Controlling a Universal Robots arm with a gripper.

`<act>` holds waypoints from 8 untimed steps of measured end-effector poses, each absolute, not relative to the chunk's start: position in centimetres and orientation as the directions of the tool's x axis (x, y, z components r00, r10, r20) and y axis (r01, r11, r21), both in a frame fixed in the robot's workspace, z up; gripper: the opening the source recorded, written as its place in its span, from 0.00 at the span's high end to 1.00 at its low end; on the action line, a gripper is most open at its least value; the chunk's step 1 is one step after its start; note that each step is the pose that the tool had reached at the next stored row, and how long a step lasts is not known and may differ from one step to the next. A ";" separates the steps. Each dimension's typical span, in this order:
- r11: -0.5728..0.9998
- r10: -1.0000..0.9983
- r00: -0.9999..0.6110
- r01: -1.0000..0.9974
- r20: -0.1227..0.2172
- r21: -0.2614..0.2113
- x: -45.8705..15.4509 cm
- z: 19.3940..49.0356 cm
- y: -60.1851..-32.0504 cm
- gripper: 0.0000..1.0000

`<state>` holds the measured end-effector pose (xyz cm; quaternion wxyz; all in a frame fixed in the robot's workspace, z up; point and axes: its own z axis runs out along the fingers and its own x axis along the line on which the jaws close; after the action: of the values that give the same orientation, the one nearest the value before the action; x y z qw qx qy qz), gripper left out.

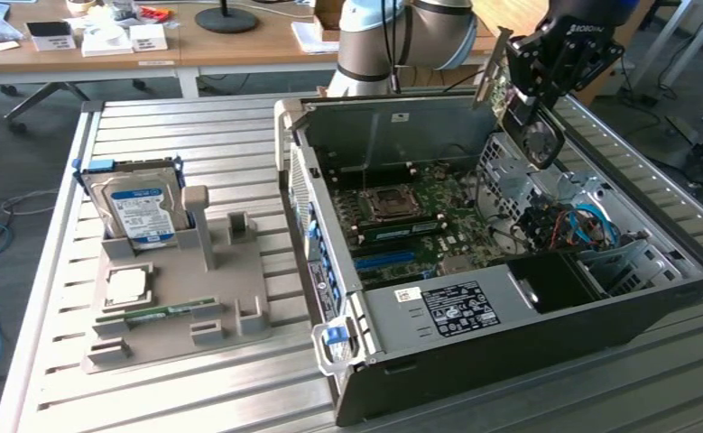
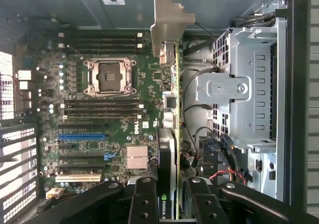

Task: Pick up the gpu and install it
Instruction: 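Pick up the gpu and move the gpu toward the slot, then insert the gpu into the slot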

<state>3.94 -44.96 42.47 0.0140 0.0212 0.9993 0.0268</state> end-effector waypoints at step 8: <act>0.998 0.043 -0.999 0.042 -0.027 0.054 3.9 42.5 -45.0 0.73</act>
<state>3.94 -44.95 42.47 0.0139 0.0212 0.9993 0.0268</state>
